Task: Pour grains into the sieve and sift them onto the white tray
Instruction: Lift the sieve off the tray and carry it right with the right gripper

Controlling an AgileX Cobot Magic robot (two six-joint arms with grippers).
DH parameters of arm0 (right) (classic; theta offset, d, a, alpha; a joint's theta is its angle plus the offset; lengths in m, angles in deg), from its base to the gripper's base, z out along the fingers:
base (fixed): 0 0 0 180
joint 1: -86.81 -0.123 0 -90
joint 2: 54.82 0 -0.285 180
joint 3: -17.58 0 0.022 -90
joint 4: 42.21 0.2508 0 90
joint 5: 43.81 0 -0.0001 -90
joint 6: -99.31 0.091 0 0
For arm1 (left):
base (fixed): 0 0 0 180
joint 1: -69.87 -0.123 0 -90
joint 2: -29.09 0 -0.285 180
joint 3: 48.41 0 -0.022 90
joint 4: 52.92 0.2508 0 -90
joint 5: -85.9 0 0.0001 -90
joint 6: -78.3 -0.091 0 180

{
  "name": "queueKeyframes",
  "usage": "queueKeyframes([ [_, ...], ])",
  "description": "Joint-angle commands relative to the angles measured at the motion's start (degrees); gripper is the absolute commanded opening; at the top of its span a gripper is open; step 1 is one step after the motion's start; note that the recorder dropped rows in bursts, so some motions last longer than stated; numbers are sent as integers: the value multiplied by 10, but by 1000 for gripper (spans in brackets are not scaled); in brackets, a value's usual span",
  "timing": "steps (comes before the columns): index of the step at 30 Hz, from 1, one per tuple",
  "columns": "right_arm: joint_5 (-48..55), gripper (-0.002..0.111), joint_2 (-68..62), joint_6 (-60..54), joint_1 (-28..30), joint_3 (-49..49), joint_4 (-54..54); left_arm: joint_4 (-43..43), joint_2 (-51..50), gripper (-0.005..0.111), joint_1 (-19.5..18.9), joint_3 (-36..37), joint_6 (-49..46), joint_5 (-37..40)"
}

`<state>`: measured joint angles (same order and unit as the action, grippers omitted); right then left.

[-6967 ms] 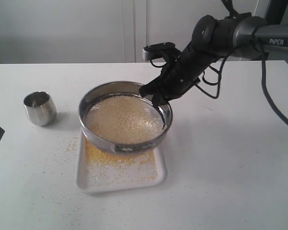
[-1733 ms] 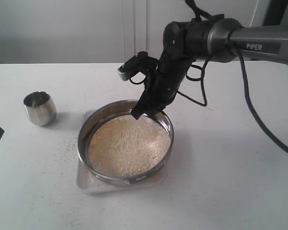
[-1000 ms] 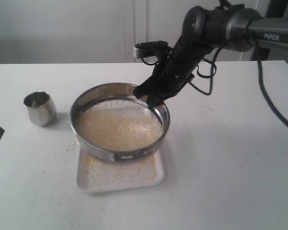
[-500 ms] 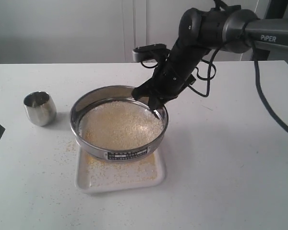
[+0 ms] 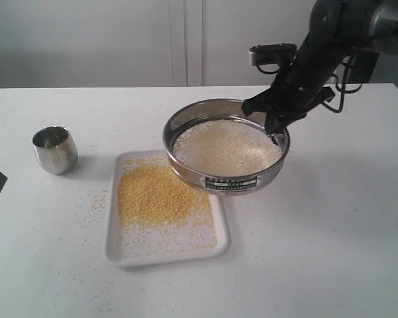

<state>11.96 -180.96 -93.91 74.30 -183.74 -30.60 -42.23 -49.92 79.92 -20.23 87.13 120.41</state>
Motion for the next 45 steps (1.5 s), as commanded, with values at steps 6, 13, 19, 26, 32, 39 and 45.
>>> queueKeyframes([
  [6,-43,0,34,30,113,56,14,1,6,0,4,4,1,-3],
  [13,-196,0,30,31,118,101,13,1,6,0,4,4,1,-3],
  [19,-212,0,-1,31,118,101,8,1,6,0,4,4,1,-3],
  [26,-233,0,-30,31,118,101,7,1,6,0,4,4,1,-3],
  [32,-247,0,-43,31,118,101,7,1,6,0,4,4,1,-3],
  [39,-248,1,-62,30,118,100,6,1,6,0,4,4,1,-3],
  [45,-237,31,-56,30,118,100,6,1,6,0,4,4,1,-3],
])
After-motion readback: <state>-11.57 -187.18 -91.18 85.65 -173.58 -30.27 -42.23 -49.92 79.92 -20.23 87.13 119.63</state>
